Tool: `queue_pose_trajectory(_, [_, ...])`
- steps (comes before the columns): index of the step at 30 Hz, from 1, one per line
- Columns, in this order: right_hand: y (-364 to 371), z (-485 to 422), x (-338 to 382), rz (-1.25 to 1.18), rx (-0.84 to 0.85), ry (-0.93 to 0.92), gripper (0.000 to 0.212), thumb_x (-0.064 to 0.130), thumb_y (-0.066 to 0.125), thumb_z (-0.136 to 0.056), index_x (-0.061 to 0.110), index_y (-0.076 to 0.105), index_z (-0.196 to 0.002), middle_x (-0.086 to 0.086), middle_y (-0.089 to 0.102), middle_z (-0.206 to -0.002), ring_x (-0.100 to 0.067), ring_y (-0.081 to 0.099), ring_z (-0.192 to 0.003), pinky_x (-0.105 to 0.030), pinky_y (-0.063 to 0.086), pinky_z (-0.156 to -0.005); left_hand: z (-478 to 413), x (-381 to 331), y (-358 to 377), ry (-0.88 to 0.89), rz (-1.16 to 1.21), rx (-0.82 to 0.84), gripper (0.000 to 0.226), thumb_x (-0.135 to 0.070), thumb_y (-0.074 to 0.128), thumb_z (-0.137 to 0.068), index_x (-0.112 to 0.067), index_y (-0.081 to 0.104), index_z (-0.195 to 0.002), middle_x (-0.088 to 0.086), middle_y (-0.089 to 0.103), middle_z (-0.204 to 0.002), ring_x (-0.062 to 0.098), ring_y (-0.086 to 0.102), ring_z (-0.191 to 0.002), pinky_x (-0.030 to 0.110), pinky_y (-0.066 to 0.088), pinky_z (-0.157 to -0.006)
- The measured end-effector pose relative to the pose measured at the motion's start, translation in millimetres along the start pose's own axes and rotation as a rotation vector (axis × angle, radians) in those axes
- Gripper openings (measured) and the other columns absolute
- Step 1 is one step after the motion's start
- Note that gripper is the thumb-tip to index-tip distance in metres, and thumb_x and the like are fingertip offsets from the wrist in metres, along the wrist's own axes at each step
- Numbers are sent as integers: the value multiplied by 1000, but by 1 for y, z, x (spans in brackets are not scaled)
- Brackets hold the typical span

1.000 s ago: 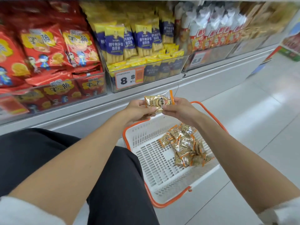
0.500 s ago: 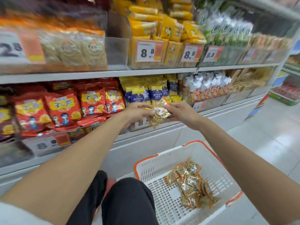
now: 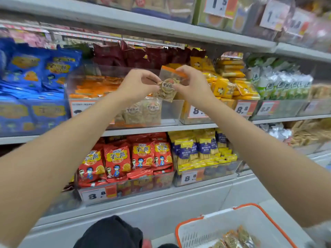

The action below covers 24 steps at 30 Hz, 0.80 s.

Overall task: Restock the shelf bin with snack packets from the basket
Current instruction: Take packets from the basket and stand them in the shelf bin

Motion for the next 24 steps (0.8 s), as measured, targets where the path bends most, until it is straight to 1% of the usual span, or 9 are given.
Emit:
queue_pose_trajectory(3, [25,-18,1,69,54,-24,22,10,67,-87,16,65,-108,2,65,-97,-22,63,-86,-35,53,-78,-13,19,-10,-28,-167,15,5,-20,74,-82,-21,73,-87,-6,72,-89,6,66,-85,28,54,-79])
queue_pose_trajectory(6, [59,-24,-15,91,218,12,18,15,69,-87,18,65,-105,1,65,-94,-22,62,-85,-38,53,-77,-19,40,-1,-61,-382,125,3,-24,72,-84,-22,72,-85,-4,70,-93,10,63,-85,30,50,-74])
queue_pose_trajectory(10, [75,-30,-32,8,309,77,14,15,68,-89,20,67,-103,0,67,-94,-22,64,-86,-44,55,-81,-28,46,1,-28,-356,129,20,-33,68,-87,-19,67,-101,-4,66,-99,15,61,-89,33,50,-77])
queue_pose_trajectory(12, [79,-31,-38,11,355,94,15,12,62,-92,18,70,-103,-2,70,-91,-22,64,-83,-41,52,-78,-35,47,0,-15,-330,129,24,-32,68,-87,-19,68,-107,-4,67,-98,15,62,-91,31,49,-77])
queue_pose_trajectory(14, [81,-32,-41,15,369,115,22,9,58,-92,17,74,-105,4,67,-77,-15,58,-70,-34,48,-68,-42,50,0,-37,-354,150,23,-28,72,-85,-17,71,-105,-1,68,-96,17,63,-92,32,49,-79])
queue_pose_trajectory(15, [82,-33,-42,19,362,126,22,8,59,-91,17,75,-104,5,66,-75,-14,57,-68,-33,48,-67,-45,52,1,-53,-369,166,21,-25,73,-84,-15,72,-102,0,69,-95,18,64,-91,34,52,-80])
queue_pose_trajectory(19, [91,-37,-43,67,421,133,18,7,67,-87,12,77,-101,-2,73,-93,-13,65,-82,-27,54,-77,-45,60,9,-99,-432,301,9,-19,74,-82,-17,73,-90,-2,72,-86,16,68,-86,37,56,-83])
queue_pose_trajectory(21, [96,-34,-47,15,496,194,18,5,66,-89,9,76,-102,-4,73,-93,-8,64,-77,-20,55,-72,-44,63,12,-118,-451,354,3,-25,74,-82,-22,74,-84,-2,72,-85,17,67,-85,40,56,-82])
queue_pose_trajectory(24, [100,-32,-54,-63,598,313,20,7,66,-90,6,74,-108,-4,70,-101,-6,67,-79,-15,55,-66,-44,66,15,-138,-418,407,13,-33,71,-84,-24,75,-76,-3,70,-86,16,63,-83,36,53,-74])
Point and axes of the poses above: each hand's wrist, its own z-axis away from the middle knuckle, its own y-axis out of the palm, x = y × z, the point moved 9 cm from there along -z, towards the middle knuckle
